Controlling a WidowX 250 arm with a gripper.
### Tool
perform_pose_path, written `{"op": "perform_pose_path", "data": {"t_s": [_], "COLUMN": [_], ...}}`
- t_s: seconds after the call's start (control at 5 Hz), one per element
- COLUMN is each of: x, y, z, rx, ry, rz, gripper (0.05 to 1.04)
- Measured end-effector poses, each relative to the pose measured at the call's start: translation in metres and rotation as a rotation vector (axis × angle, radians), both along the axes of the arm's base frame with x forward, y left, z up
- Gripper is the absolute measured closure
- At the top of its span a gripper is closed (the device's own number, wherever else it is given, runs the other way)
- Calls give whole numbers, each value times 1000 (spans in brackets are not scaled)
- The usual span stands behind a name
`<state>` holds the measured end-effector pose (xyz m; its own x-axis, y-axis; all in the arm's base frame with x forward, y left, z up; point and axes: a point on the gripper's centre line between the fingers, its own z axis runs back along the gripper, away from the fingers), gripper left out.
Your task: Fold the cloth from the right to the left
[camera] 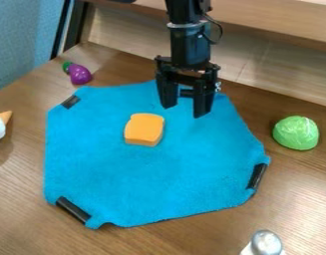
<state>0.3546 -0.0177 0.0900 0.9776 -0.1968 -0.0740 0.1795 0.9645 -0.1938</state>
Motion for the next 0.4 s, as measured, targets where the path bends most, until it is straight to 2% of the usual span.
{"op": "perform_pose_path", "data": {"t_s": [0.2, 0.4], "x": [-1, -2], "y": [-1, -28], "z": [-13, -23], "rx": [-2, 3], "ry": [36, 54], "rz": [5, -22], "gripper": [83, 83]}}
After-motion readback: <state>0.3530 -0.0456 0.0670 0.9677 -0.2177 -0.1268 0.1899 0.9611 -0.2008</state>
